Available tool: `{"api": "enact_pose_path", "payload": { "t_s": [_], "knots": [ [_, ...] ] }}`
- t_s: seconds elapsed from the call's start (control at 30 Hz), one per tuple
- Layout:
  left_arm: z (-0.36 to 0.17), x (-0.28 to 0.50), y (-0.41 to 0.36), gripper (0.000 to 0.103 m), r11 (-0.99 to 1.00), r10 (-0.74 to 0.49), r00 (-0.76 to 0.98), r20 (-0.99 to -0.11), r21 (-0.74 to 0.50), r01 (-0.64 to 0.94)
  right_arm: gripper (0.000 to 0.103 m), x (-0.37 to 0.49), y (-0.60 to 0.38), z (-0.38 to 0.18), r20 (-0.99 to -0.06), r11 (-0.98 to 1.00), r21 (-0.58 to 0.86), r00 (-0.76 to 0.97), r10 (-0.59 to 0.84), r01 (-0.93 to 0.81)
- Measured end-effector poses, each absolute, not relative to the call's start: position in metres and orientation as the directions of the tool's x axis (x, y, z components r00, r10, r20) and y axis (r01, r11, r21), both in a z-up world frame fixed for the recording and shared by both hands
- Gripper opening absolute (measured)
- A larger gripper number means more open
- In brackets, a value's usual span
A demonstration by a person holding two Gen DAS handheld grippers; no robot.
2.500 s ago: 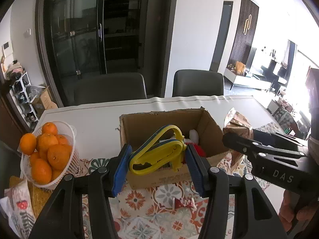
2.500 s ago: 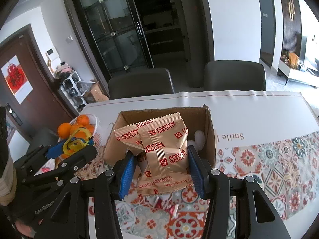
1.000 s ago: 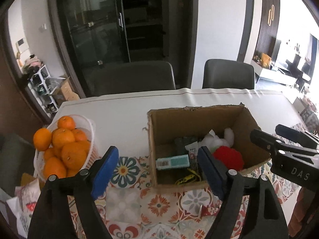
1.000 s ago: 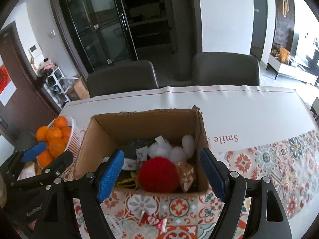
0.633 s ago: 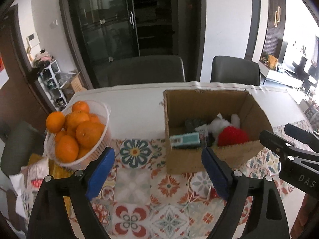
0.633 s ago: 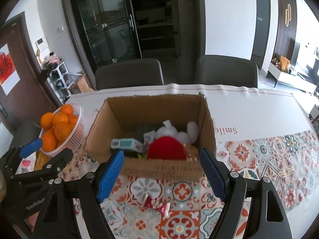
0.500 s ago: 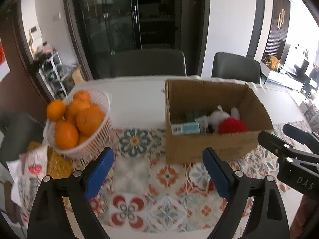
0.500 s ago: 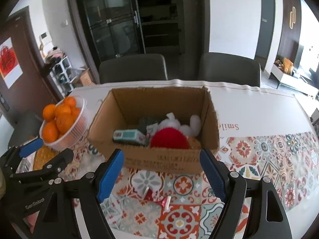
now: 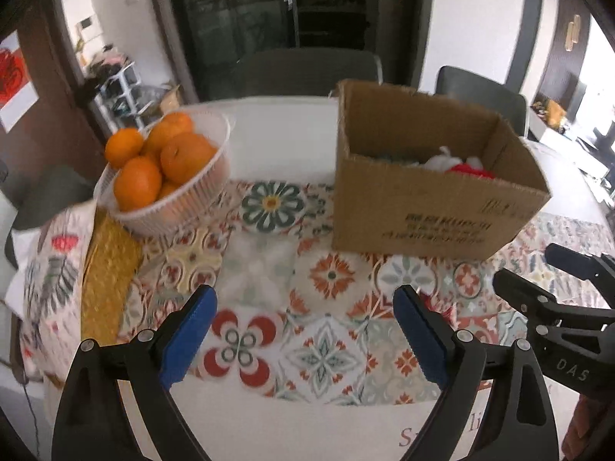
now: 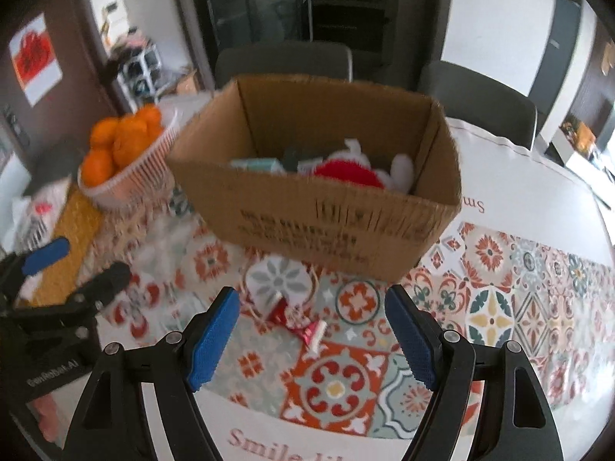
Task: Organize soft objects
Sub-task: 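Move the right tool down toward the small red candy on the table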
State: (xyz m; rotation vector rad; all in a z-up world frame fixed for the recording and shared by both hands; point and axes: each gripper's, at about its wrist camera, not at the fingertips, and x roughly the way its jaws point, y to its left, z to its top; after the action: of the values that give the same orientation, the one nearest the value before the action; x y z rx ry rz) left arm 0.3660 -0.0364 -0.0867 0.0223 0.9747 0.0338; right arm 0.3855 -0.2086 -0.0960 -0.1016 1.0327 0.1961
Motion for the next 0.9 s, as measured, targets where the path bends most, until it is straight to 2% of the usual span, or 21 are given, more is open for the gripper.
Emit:
{"api": "enact_pose_path", "payload": {
  "t_s": [0.53, 0.9],
  "knots": [
    [-0.153, 0.347, -0.055, 0.094, 0.997, 0.053, 0.386, -0.921, 0.028, -0.07, 0.076, 0.391, -0.193, -0.156, -0.937, 0.844, -0.034, 0.311, 0.159, -0.536],
    [-0.184, 0.358, -0.063, 0.094, 0.996, 0.051, 0.296, -0.954, 0.026, -0.089, 0.062, 0.412, -0.184, -0.19, -0.959, 0.754, -0.032, 0.233, 0.162, -0.656]
  ]
}}
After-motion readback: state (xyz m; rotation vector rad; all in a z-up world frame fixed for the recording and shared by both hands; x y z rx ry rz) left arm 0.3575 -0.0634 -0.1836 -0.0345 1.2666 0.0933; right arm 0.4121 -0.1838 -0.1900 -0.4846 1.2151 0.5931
